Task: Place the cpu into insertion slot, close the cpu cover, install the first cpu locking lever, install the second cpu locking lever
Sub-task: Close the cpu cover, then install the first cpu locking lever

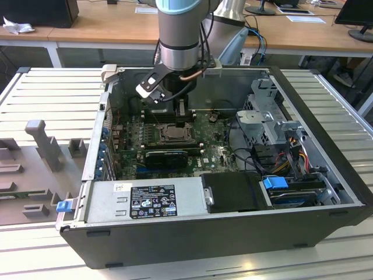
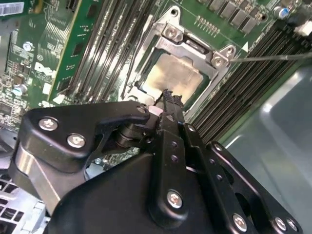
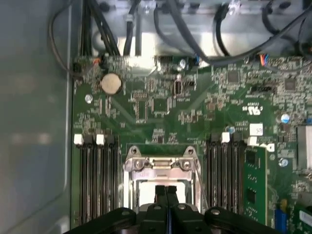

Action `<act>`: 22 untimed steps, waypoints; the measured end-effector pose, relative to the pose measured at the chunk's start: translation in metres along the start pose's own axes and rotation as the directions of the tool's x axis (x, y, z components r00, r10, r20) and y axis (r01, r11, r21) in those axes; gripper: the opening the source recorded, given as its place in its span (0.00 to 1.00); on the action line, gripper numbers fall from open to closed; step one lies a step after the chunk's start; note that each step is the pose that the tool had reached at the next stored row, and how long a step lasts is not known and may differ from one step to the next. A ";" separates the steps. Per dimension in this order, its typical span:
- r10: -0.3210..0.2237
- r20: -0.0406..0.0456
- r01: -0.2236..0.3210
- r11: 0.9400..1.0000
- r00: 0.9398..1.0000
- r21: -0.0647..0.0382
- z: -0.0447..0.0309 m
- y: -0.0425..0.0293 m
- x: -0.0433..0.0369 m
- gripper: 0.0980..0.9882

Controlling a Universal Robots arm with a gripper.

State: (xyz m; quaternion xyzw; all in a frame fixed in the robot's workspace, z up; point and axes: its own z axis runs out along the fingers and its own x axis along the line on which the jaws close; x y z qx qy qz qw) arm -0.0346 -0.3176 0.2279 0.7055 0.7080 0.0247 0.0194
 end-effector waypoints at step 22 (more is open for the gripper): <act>-0.013 0.007 0.013 1.000 1.000 0.000 -0.0040 -0.0063 0.0004 0.01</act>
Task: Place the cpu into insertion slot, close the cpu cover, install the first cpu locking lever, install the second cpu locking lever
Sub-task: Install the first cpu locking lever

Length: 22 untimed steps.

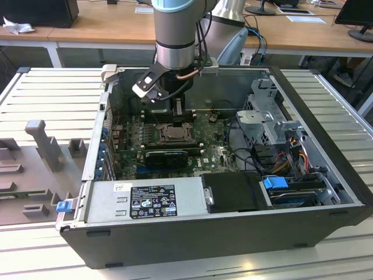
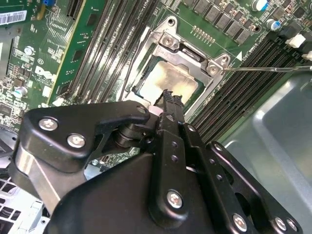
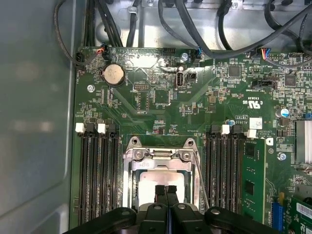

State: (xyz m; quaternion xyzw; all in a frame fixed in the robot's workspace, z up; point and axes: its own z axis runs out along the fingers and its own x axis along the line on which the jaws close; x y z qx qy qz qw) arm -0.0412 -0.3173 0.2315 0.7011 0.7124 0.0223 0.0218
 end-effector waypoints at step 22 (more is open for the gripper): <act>-0.001 0.014 0.001 1.000 1.000 0.000 -0.0488 0.0029 0.0000 0.01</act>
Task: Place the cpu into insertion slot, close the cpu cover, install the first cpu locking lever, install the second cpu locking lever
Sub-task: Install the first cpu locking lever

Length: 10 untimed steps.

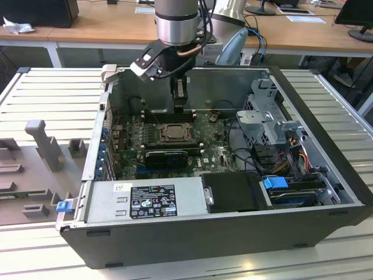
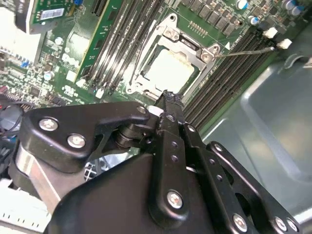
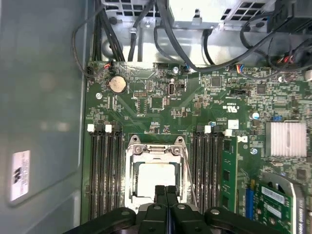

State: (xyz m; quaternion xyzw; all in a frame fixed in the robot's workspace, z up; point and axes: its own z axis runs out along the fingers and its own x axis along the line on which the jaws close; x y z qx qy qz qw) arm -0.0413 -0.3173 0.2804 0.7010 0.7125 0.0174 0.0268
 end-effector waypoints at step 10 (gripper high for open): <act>-0.136 -0.006 0.136 0.991 0.991 -0.002 -0.0068 0.0004 -0.0001 0.01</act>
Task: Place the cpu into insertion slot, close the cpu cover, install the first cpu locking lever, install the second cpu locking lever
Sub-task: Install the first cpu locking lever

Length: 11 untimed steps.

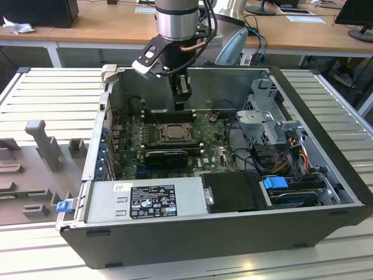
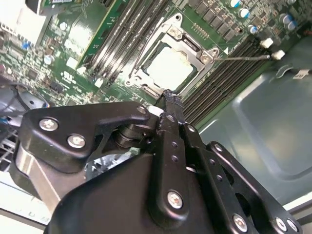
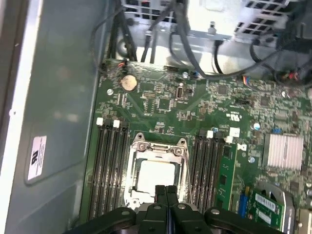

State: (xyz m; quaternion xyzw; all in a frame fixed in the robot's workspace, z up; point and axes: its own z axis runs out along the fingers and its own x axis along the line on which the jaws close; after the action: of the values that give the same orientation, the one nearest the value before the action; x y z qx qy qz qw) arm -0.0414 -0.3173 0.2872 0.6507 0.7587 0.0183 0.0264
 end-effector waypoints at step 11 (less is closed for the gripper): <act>-0.133 -0.008 0.133 0.991 0.991 -0.003 0.0000 0.0000 0.0000 0.01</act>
State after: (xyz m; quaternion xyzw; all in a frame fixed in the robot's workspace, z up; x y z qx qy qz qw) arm -0.0413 -0.3173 0.2873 0.5984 0.8006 0.0200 0.0252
